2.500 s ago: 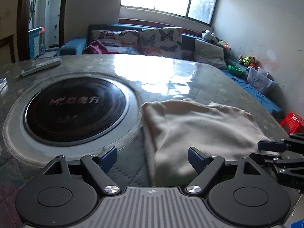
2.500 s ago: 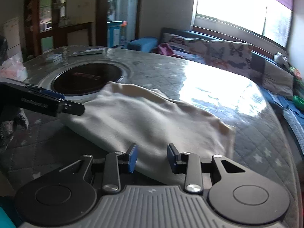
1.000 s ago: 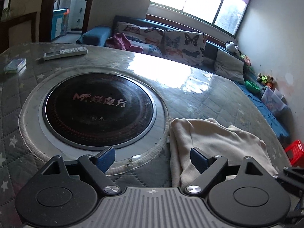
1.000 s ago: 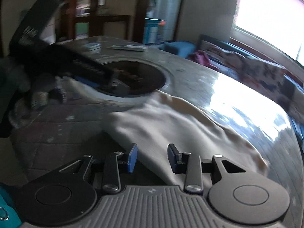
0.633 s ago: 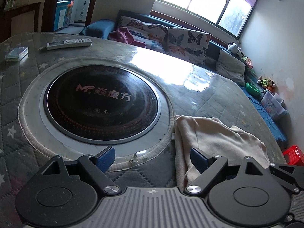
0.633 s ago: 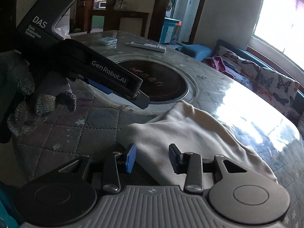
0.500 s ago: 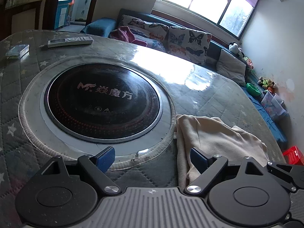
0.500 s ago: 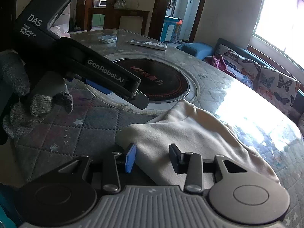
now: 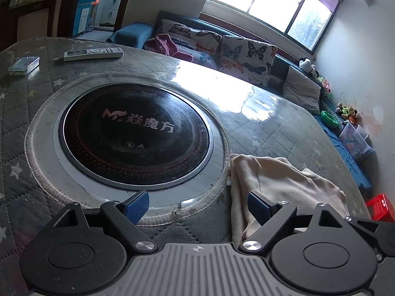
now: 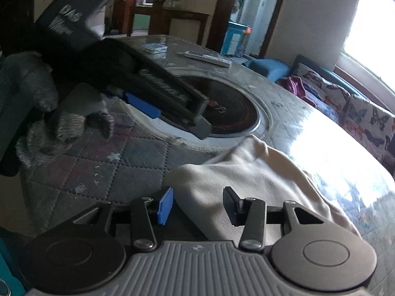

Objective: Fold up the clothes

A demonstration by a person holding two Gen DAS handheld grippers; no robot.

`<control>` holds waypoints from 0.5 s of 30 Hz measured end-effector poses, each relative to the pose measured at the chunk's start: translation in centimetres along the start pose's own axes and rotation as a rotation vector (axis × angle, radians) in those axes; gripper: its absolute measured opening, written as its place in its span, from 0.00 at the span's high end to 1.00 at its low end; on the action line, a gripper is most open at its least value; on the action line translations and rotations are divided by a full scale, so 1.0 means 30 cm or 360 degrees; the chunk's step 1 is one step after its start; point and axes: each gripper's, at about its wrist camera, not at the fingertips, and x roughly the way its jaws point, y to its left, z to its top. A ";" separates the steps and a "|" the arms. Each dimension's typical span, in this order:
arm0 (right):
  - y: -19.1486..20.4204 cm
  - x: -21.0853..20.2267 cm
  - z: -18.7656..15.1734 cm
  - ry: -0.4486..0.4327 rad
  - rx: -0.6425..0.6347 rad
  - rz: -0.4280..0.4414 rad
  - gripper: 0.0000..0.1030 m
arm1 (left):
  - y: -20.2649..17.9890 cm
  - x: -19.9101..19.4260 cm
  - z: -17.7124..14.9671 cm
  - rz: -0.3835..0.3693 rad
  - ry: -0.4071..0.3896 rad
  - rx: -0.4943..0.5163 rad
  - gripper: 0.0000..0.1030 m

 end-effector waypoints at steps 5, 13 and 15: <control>0.049 0.036 0.002 0.0031 -0.0135 -0.0022 0.56 | -0.007 0.003 0.007 -0.0026 0.0016 -0.0017 0.14; 0.069 0.070 0.004 0.0049 -0.0180 -0.0083 0.74 | -0.009 0.021 0.007 -0.0084 0.0073 -0.0088 0.14; 0.057 0.069 0.003 0.0045 -0.0156 -0.0084 0.84 | -0.002 0.030 0.008 -0.0103 0.0094 -0.0132 0.14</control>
